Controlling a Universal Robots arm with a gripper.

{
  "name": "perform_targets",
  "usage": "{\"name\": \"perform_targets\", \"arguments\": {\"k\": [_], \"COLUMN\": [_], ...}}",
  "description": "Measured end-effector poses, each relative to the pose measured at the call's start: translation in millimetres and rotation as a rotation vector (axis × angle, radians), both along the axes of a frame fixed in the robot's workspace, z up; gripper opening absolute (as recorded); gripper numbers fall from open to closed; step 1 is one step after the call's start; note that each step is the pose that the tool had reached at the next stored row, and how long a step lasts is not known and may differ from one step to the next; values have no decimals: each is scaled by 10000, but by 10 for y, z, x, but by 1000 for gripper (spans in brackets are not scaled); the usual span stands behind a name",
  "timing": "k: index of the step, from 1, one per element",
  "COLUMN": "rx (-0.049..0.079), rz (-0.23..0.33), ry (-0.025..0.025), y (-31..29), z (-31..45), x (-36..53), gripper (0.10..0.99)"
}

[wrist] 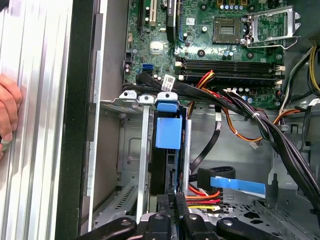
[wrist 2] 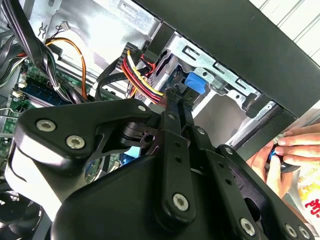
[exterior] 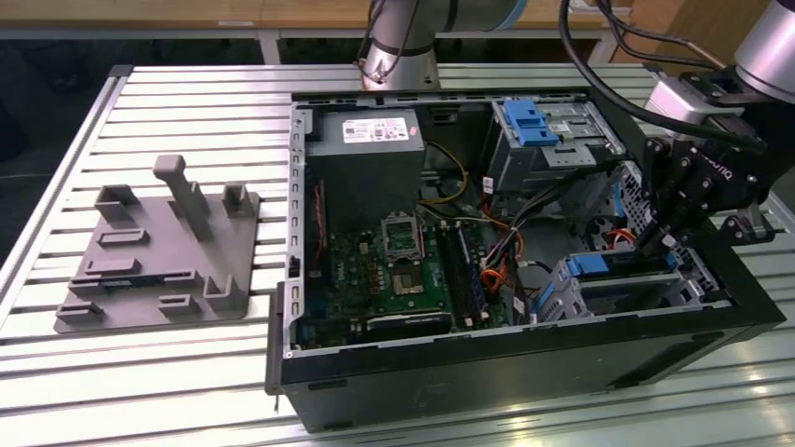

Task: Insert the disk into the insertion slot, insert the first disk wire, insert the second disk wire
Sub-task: 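Insert the first disk wire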

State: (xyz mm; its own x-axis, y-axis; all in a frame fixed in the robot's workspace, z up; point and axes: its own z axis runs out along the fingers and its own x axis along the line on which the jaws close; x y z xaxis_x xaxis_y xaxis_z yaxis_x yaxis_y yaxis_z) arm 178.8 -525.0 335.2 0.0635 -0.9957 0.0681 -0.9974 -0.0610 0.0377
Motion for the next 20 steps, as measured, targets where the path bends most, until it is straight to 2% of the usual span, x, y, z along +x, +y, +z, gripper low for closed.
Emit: {"name": "perform_targets", "arguments": {"k": [20], "rx": [82], "rz": [0], "ry": [0], "y": [0], "z": [-49], "x": [-3], "gripper": [165]}}
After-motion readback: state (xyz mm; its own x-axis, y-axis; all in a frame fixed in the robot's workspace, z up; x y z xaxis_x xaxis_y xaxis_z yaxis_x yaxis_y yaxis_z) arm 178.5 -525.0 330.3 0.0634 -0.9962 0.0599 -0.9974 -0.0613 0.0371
